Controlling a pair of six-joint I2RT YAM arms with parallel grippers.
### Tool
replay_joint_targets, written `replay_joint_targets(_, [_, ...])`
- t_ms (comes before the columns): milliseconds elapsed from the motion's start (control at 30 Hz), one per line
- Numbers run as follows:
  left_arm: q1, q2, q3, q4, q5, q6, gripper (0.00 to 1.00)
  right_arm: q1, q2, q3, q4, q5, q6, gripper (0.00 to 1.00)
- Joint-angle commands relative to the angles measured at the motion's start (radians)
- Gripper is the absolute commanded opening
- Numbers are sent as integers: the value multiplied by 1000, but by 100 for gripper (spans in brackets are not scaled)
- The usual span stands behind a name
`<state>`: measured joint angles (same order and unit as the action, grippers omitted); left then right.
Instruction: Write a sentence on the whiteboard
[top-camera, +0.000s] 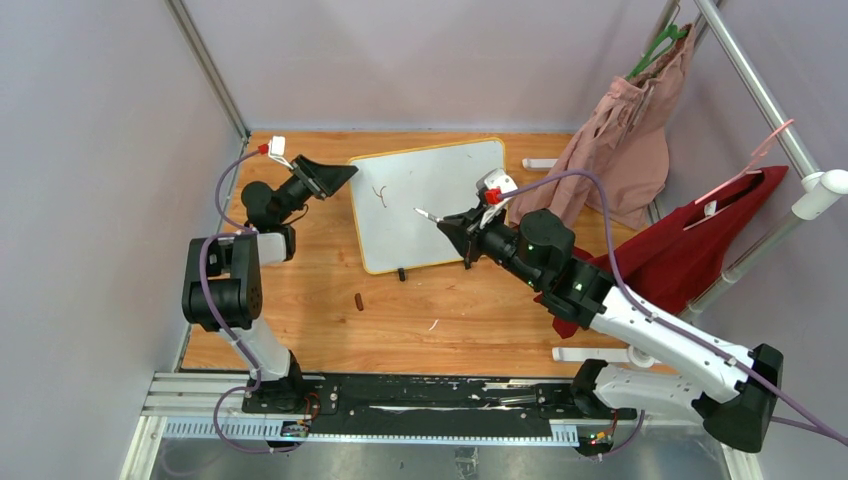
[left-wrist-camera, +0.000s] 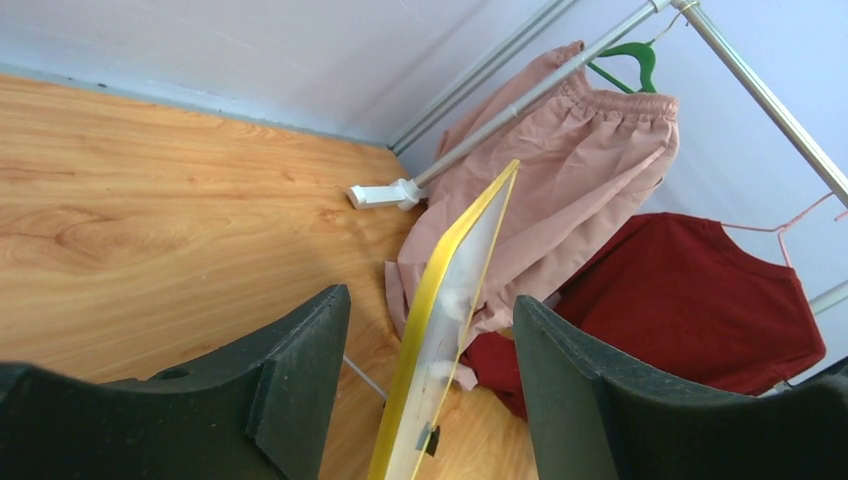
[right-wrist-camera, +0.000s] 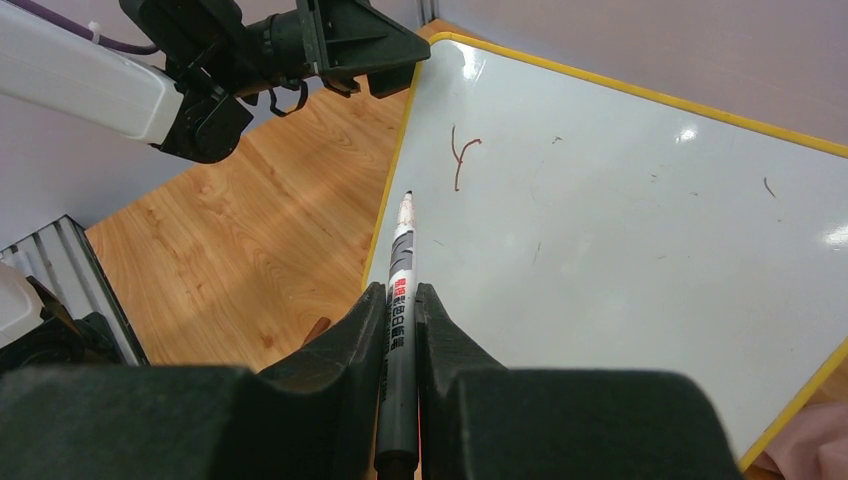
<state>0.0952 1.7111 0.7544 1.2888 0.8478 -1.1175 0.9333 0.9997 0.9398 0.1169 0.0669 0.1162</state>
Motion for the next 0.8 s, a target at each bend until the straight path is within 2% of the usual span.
replay_joint_targets(0, [3,30,-15,63,20,14,64,-10,32,50,63,-25,11,0])
replay_joint_targets(267, [4,71,-15,79,30,18,51,-10,73,71,84,-37,16,0])
replay_joint_targets(600, [4,98,-24,190,47,-38,37,-10,110,73,111,-36,14,0])
replay_joint_targets(767, [4,110,-28,243,55,-58,24,-11,128,69,128,-30,12,0])
